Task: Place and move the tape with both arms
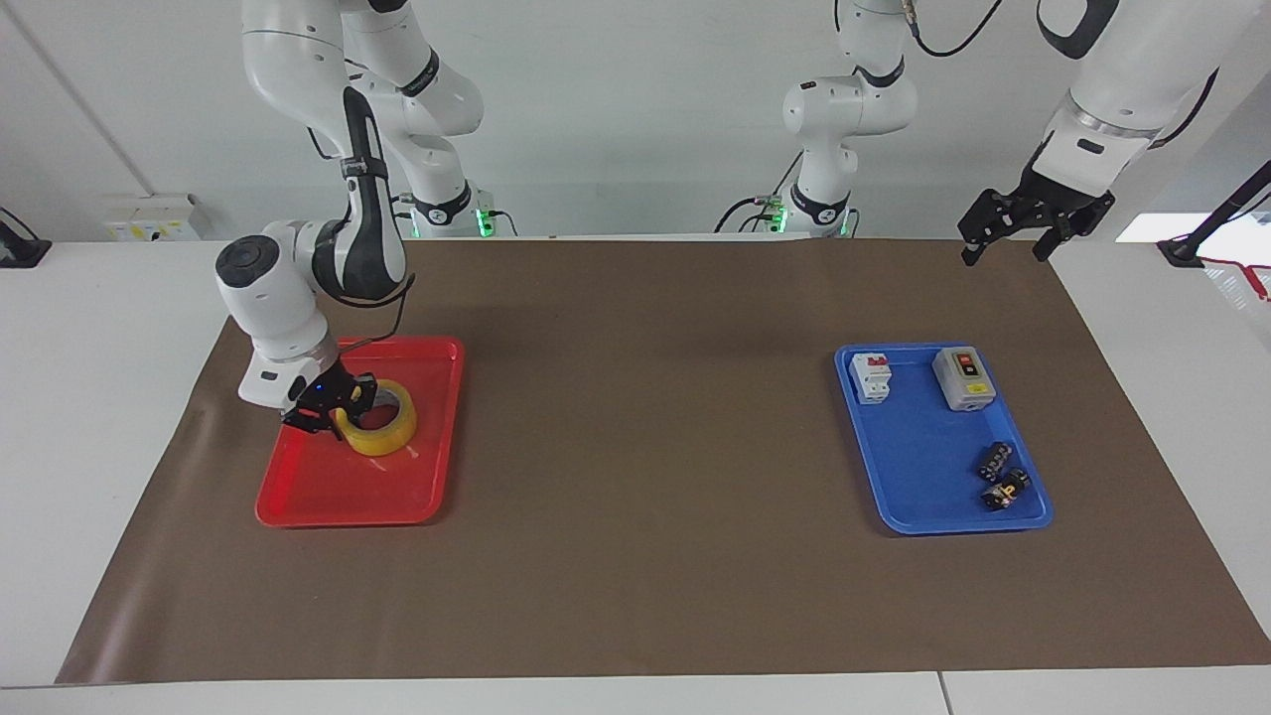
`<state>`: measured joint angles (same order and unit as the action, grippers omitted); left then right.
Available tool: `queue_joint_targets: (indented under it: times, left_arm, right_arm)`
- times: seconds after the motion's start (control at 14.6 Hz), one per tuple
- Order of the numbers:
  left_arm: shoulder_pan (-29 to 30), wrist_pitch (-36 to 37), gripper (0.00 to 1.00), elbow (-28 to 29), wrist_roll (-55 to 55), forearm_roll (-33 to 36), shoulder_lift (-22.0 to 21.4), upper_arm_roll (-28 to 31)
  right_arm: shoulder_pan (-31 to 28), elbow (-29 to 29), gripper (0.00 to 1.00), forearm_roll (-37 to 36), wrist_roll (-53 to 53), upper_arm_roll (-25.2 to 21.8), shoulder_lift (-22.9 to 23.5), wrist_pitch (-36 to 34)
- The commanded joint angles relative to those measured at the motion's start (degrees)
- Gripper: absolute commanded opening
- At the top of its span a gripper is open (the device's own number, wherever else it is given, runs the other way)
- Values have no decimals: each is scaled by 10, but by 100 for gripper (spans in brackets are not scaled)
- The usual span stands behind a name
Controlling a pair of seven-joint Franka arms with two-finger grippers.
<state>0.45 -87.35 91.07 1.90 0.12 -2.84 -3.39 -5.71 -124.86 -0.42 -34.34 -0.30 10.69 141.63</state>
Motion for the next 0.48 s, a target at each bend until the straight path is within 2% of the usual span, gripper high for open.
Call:
queue_joint_targets:
  times: [0.0,0.21,0.41]
  left_arm:
    - [3,-1,100,11,-5,-13,-12,1]
    - [3,-1,100,11,-5,-13,-13,1]
    - [3,-1,100,10,-5,-13,-12,1]
  right_arm:
    - [-12,-2,100,-3,1,7,-1,8]
    - [-4,38,100,-1,96,14,-16,-39]
    - [47,88,100,-8,252,11,-31,-122]
